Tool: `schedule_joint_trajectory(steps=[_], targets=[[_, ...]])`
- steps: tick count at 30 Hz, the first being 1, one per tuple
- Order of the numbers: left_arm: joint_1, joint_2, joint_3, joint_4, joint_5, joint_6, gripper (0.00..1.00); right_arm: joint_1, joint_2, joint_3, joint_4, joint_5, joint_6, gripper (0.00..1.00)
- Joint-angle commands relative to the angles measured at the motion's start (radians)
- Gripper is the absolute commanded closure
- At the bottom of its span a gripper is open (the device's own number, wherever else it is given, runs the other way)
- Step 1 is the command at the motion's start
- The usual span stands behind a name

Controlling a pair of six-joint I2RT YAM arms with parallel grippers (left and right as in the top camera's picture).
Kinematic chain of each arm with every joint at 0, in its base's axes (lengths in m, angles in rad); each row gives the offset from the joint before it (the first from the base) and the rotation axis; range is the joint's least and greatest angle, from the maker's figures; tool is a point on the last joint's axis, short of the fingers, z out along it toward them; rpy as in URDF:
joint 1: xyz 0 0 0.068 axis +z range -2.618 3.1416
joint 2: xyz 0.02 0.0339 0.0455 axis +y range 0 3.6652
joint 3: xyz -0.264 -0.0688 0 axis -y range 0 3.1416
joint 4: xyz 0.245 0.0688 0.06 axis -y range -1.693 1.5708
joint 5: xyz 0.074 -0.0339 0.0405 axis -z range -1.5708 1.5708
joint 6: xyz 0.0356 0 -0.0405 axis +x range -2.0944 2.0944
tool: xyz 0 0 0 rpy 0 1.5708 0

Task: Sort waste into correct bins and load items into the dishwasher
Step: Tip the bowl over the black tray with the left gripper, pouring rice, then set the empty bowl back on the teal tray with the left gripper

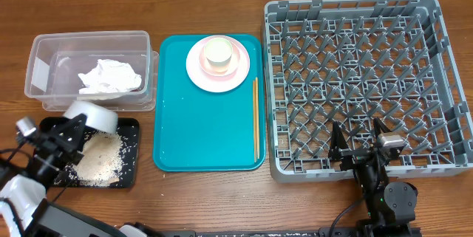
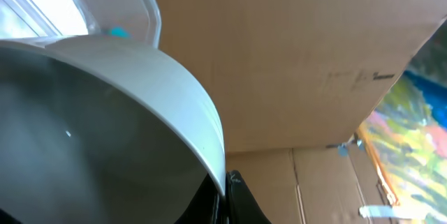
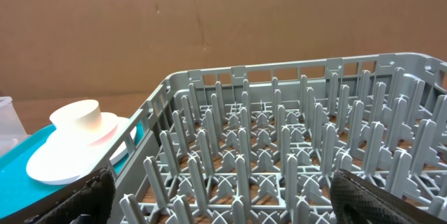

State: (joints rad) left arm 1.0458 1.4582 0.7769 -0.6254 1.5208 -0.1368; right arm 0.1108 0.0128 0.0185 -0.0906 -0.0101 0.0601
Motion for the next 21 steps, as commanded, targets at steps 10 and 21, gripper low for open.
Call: schedule_joint_trajectory(steps=[10, 21], targets=[[-0.556, -0.183, 0.178, -0.025, -0.502, -0.22, 0.96, -0.007, -0.01, -0.011, 0.006, 0.01, 0.004, 0.0], [-1.25, -0.166, 0.238, -0.127, -1.374, -0.297, 0.96, -0.008, -0.01, -0.011, 0.006, 0.01, 0.004, 0.0]])
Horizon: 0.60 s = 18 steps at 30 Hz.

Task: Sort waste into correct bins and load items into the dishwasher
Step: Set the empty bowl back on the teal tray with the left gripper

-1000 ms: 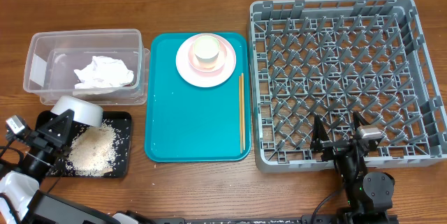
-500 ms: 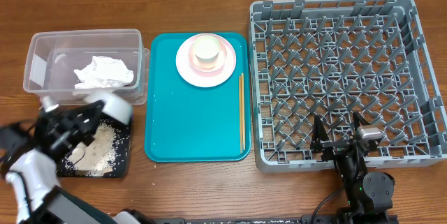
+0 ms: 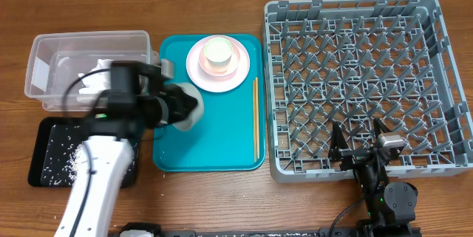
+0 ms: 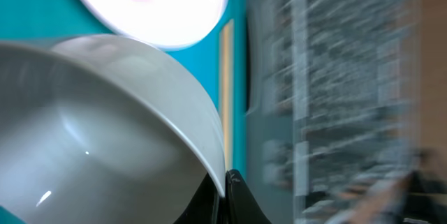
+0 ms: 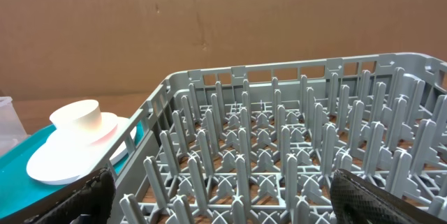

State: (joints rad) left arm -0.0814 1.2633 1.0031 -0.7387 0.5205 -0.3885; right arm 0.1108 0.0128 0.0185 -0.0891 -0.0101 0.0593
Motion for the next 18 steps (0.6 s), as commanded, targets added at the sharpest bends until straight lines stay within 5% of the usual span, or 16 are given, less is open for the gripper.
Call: schedule_joint_trajectory(steps=[1, 7, 18], targets=[[-0.161, 0.043, 0.011, -0.019, -0.422, -0.047, 0.96, -0.007, -0.01, -0.011, 0.005, 0.01, 0.005, 0.0], [-0.288, 0.151, 0.011, -0.021, -0.575, -0.063, 0.96, -0.007, -0.01, -0.011, 0.005, 0.01, 0.005, 0.0], [-0.285, 0.33, 0.011, -0.002, -0.573, -0.061, 0.95, -0.007, -0.01, -0.011, 0.008, 0.008, 0.006, 0.0]])
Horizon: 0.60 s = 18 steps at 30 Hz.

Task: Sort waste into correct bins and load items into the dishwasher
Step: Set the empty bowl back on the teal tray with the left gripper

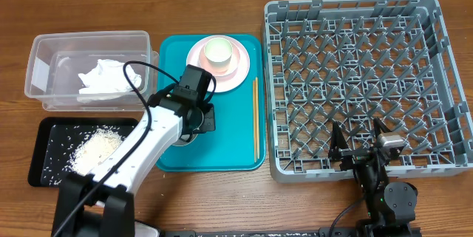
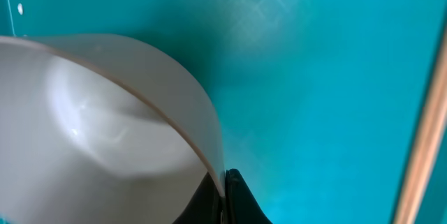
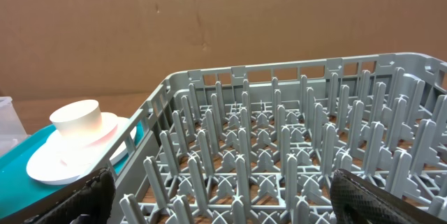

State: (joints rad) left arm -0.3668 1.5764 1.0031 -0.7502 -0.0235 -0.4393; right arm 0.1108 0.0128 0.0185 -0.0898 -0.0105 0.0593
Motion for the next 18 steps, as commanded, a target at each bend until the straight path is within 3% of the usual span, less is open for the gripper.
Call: schedule_joint_trajectory(steps=[1, 5, 7, 9, 13, 18], targets=[[0.0, 0.017, 0.011, 0.011, -0.029, -0.01, 0.93, -0.007, -0.01, -0.01, 0.026, 0.008, 0.006, 0.0], [0.0, 0.016, 0.012, 0.021, -0.037, -0.002, 0.76, -0.007, -0.01, -0.001, 0.103, 0.006, 0.051, 0.0], [0.002, 0.016, 0.021, 0.02, -0.033, -0.002, 0.62, -0.007, -0.01, 0.028, 0.098, 0.006, 0.055, 0.0], [0.002, 0.016, 0.039, 0.01, -0.027, -0.002, 0.56, -0.007, -0.01, 0.086, 0.053, 0.01, 0.058, 0.0], [0.005, 0.015, 0.116, -0.036, -0.029, 0.029, 0.55, -0.007, 0.019, 0.239, -0.098, 0.01, 0.058, 0.0], [0.025, 0.009, 0.307, -0.134, -0.027, 0.035, 0.54, -0.007, 0.192, 0.52, -0.306, 0.01, 0.101, 0.0]])
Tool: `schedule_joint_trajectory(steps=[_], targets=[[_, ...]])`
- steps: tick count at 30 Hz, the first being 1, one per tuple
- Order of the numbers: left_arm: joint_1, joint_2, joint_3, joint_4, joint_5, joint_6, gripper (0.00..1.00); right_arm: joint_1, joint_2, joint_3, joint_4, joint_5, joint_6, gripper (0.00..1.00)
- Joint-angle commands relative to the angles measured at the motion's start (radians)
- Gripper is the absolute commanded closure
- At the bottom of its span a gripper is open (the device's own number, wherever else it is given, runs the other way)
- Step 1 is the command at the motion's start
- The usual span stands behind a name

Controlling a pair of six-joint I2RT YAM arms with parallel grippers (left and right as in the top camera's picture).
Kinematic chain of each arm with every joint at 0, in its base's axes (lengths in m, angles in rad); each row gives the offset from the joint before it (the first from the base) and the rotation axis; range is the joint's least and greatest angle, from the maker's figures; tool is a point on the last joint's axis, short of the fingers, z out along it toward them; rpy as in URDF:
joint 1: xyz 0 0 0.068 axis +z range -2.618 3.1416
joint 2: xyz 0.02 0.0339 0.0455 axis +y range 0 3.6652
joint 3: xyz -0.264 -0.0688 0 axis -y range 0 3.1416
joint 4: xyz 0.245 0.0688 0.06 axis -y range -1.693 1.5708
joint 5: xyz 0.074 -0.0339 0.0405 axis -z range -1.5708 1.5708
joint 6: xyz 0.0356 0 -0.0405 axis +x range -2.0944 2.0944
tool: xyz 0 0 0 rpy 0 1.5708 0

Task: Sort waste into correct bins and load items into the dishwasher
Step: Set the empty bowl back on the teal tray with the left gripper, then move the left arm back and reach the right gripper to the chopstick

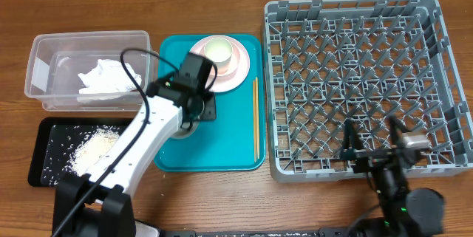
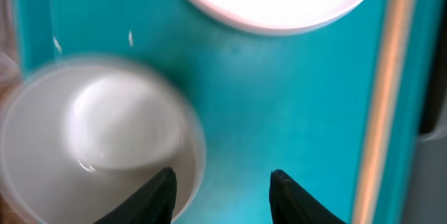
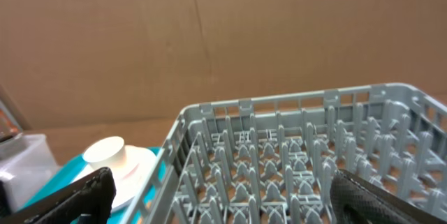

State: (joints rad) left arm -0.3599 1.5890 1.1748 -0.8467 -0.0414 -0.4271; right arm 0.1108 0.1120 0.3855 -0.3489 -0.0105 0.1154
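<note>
An empty white bowl [image 2: 98,140] sits upright on the teal tray [image 1: 229,148], at its left side. My left gripper [image 2: 222,185] hangs open just above it, one finger over the bowl's inside and the other over bare tray. In the overhead view my arm covers most of the bowl. A pink plate with a cream cup [image 1: 219,58] stands at the tray's far end, and a wooden chopstick [image 1: 255,119] lies along its right edge. My right gripper [image 3: 223,206] is open at the near edge of the grey dish rack [image 1: 347,3], holding nothing.
A clear bin [image 1: 41,82] holding crumpled white tissue stands at the far left. In front of it is a black tray [image 1: 44,174] with spilled rice. The rack's upright tines [image 3: 279,154] fill the right half of the table.
My left gripper has let go of the bowl's rim and stands open a little higher above it. The right gripper has shifted to the right and its view has risen.
My left gripper first held the bowl tipped over the black tray, rice lying below. Then it held the bowl over the teal tray, then low on the tray's left side. Now the bowl rests there released. The right arm stayed still until its last shift.
</note>
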Motion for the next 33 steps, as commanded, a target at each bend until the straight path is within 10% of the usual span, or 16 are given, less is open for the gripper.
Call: schedule_joint_trajectory(steps=[1, 10, 11, 12, 13, 27, 33], targets=[[0.024, -0.003, 0.171, -0.055, -0.01, 0.023, 0.54, -0.007, 0.143, 0.216, -0.08, 0.009, 0.072, 0.0], [0.215, -0.003, 0.558, -0.298, -0.011, 0.019, 0.49, 0.006, 0.64, 0.661, -0.292, -0.263, 0.172, 0.0], [0.25, -0.004, 0.582, -0.313, -0.014, 0.019, 0.43, 0.019, 0.699, 0.687, -0.294, -0.296, 0.201, 0.0], [0.282, -0.004, 0.597, -0.325, -0.014, 0.02, 0.07, 0.033, 0.743, 0.7, -0.293, -0.323, 0.216, 0.0], [0.312, -0.004, 0.605, -0.334, -0.014, 0.02, 0.0, 0.056, 0.795, 0.708, -0.29, -0.342, 0.235, 0.0], [0.51, 0.0, 0.606, -0.458, -0.014, 0.02, 0.0, 0.664, 1.424, 0.71, -0.101, 0.018, 0.255, 0.0], [0.51, 0.0, 0.606, -0.458, -0.014, 0.02, 0.0, 0.708, 1.472, 0.71, -0.04, -0.005, 0.264, 0.0]])
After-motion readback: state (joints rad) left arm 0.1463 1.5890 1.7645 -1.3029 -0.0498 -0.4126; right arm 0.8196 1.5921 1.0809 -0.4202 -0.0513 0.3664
